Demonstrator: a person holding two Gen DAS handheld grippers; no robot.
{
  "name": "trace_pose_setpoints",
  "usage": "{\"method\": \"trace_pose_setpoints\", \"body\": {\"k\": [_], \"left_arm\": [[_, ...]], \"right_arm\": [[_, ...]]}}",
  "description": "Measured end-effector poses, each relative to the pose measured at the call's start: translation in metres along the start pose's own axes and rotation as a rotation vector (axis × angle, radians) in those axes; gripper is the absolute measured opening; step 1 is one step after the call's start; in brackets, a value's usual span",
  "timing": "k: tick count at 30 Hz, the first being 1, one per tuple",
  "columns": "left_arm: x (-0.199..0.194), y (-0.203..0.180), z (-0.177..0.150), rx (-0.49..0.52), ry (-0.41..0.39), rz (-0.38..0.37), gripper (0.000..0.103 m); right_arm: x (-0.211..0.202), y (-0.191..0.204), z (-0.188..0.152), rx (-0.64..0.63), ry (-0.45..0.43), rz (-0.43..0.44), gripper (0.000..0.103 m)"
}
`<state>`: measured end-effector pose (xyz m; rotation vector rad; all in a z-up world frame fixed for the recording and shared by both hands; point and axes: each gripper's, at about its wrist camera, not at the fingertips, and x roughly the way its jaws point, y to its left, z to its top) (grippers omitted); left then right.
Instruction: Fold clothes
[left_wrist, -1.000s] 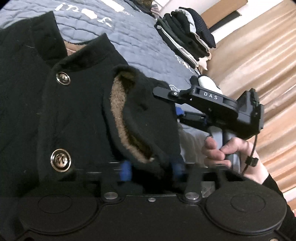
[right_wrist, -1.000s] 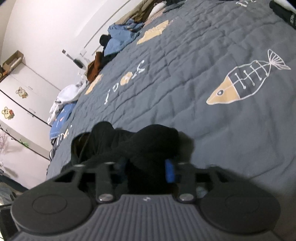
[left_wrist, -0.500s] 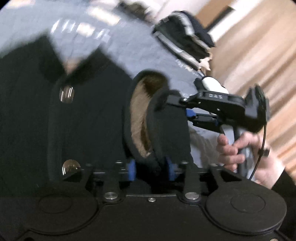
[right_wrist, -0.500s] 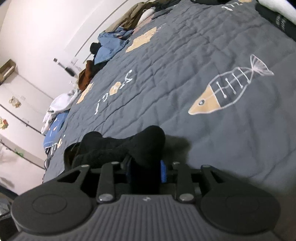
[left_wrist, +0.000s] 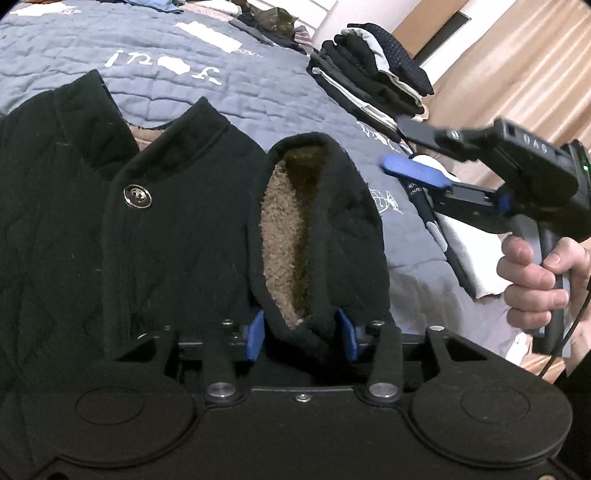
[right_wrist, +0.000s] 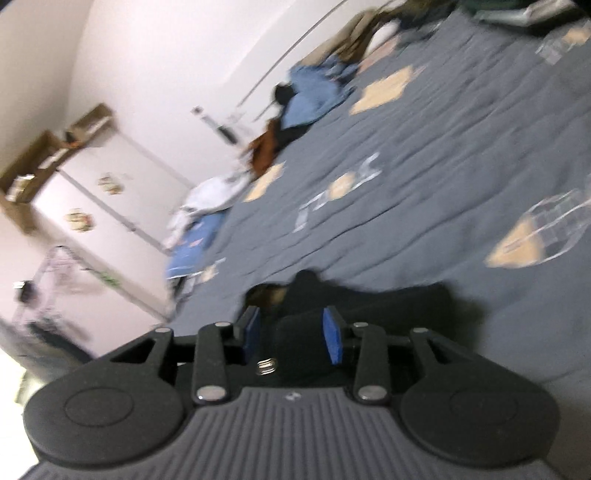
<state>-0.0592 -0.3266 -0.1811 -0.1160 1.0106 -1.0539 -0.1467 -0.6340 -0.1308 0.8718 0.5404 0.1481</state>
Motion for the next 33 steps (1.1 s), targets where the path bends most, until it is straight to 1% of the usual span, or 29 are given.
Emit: {"method": "trace_pose_setpoints", "body": {"k": [2, 5, 6, 9, 11, 14, 21, 23, 26, 29, 32, 33], "left_arm": [[0.003, -0.002, 0.004, 0.000, 0.000, -0.001, 0.035], [0.005, -0.004, 0.003, 0.019, -0.011, 0.003, 0.026], [0.005, -0.005, 0.002, 0.032, -0.015, 0.003, 0.026], [0.004, -0.007, 0.000, 0.036, -0.005, -0.017, 0.021], [0.002, -0.007, 0.000, 0.040, 0.007, -0.028, 0.020], [0.000, -0.006, 0.000, 0.035, 0.009, -0.038, 0.018], [-0.006, -0.003, 0.001, 0.022, 0.012, -0.060, 0.017], [-0.007, -0.002, 0.002, 0.018, 0.013, -0.067, 0.017], [-0.010, -0.001, 0.002, 0.013, 0.014, -0.076, 0.018], [-0.018, 0.006, 0.005, -0.003, 0.001, -0.060, 0.018], [-0.026, 0.012, 0.008, -0.019, -0.014, -0.042, 0.018], [-0.031, 0.014, 0.009, -0.025, -0.029, -0.038, 0.018]], "right_arm": [[0.019, 0.002, -0.006, 0.009, 0.039, 0.021, 0.037], [0.045, -0.001, -0.012, 0.029, 0.098, 0.002, 0.037], [0.052, -0.003, -0.013, 0.032, 0.111, -0.010, 0.037], [0.068, -0.016, -0.015, 0.083, 0.104, -0.065, 0.036], [0.070, -0.029, -0.019, 0.143, 0.084, -0.061, 0.033], [0.074, -0.039, -0.016, 0.203, 0.062, -0.058, 0.032], [0.087, -0.025, -0.018, 0.081, 0.075, -0.144, 0.032], [0.088, -0.024, -0.017, 0.077, 0.081, -0.144, 0.035], [0.085, -0.019, -0.017, 0.053, 0.092, -0.152, 0.036], [0.082, -0.006, -0.016, 0.007, 0.118, -0.159, 0.038], [0.073, 0.008, -0.014, -0.019, 0.143, -0.136, 0.039], [0.069, 0.012, -0.014, -0.026, 0.149, -0.127, 0.039]]}}
